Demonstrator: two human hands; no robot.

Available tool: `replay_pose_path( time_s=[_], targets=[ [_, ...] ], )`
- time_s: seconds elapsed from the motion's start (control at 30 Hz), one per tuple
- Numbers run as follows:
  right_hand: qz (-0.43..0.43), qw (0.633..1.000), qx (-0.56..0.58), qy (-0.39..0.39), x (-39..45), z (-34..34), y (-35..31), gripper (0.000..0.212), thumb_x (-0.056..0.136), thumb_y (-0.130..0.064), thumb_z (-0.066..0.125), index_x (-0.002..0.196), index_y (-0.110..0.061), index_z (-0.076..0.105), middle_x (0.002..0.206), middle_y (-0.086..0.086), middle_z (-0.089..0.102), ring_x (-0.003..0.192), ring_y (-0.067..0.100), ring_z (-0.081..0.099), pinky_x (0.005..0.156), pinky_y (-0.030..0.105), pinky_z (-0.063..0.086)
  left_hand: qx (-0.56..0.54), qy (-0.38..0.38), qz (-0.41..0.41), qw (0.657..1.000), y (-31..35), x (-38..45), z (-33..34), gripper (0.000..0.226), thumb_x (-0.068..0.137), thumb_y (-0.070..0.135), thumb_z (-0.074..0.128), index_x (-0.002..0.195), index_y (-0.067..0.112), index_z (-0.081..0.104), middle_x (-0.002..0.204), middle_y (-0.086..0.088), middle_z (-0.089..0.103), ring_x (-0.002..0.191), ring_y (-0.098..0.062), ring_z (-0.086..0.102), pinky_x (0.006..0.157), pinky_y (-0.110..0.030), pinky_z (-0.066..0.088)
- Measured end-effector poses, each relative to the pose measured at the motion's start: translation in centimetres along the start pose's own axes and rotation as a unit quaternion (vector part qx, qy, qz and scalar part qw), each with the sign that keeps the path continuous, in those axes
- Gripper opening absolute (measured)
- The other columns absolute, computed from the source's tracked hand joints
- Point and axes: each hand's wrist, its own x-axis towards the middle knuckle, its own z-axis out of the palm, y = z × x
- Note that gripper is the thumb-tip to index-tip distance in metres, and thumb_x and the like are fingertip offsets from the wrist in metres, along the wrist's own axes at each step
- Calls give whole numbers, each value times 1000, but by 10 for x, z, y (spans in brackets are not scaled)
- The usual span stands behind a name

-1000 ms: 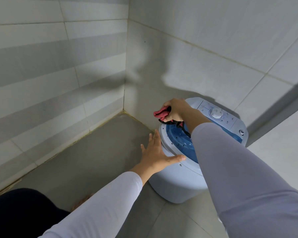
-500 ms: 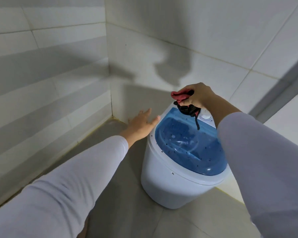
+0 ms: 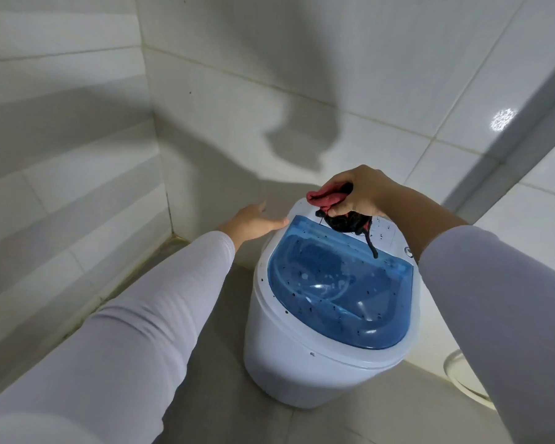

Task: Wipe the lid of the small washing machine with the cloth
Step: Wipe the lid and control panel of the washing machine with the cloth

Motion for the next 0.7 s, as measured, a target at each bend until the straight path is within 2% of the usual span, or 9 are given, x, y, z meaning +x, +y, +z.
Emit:
replay_pose_path(
  time_s=[0.23, 0.33, 0.4, 0.47, 0.53, 0.57, 0.63, 0.7],
  targets=[
    [-23, 997, -65, -33, -16, 21, -30, 42, 72, -16, 78, 110, -29, 69, 105, -2, 69, 99, 18, 61, 80, 24, 46, 4, 15, 16, 1000, 0, 2, -2, 102, 76, 59, 66, 152, 11, 17, 159, -8, 24, 145, -28, 28, 115, -41, 28],
    [-30, 994, -88, -49, -28, 34, -40, 40, 72, -19, 78, 108, -32, 69, 102, -4, 68, 100, 19, 62, 87, 30, 53, 9, 18, 19, 1000, -2, 0, 0, 97, 79, 53, 66, 152, 10, 19, 158, -10, 26, 144, -29, 28, 116, -41, 28],
    [-49, 991, -112, -61, -37, 44, -45, 37, 74, -17, 76, 108, -32, 69, 105, -6, 68, 101, 17, 60, 88, 29, 52, 7, 29, 20, 999, -5, -1, 2, 92, 81, 50, 64, 151, 10, 21, 157, -10, 29, 143, -30, 31, 116, -43, 29],
    [-70, 987, -130, -66, -46, 54, -50, 37, 76, -12, 73, 108, -30, 71, 107, -6, 69, 100, 11, 57, 85, 18, 47, 2, 25, 15, 1000, -7, -3, 2, 94, 79, 54, 63, 151, 11, 22, 157, -10, 29, 142, -32, 32, 115, -47, 30],
    [-78, 986, -130, -75, -55, 61, -54, 34, 79, -7, 69, 107, -27, 72, 104, -9, 71, 94, 4, 57, 69, 5, 39, -1, 20, 11, 1000, -8, -4, 2, 104, 69, 66, 59, 151, 15, 23, 156, -9, 31, 141, -33, 33, 113, -52, 30],
    [-80, 986, -128, -76, -58, 64, -56, 32, 81, -7, 67, 107, -25, 72, 101, -9, 71, 90, 2, 59, 63, 3, 37, 1, 18, 7, 1000, -7, -5, 1, 108, 65, 71, 57, 151, 16, 23, 156, -8, 31, 141, -34, 33, 113, -53, 30],
    [-90, 986, -114, -77, -64, 68, -60, 28, 83, -7, 64, 108, -19, 73, 98, -5, 70, 72, -6, 52, 57, -3, 35, 10, 17, 5, 1000, -6, -5, 1, 103, 72, 67, 58, 152, 17, 18, 157, -8, 28, 142, -35, 30, 114, -55, 27],
    [-112, 985, -108, -81, -64, 72, -62, 27, 86, -7, 61, 110, -13, 72, 105, -1, 72, 58, -11, 39, 55, -10, 30, 18, 19, 11, 1000, -6, -3, 1, 94, 80, 56, 60, 153, 16, 15, 158, -8, 26, 143, -35, 28, 115, -54, 25]
  ],
)
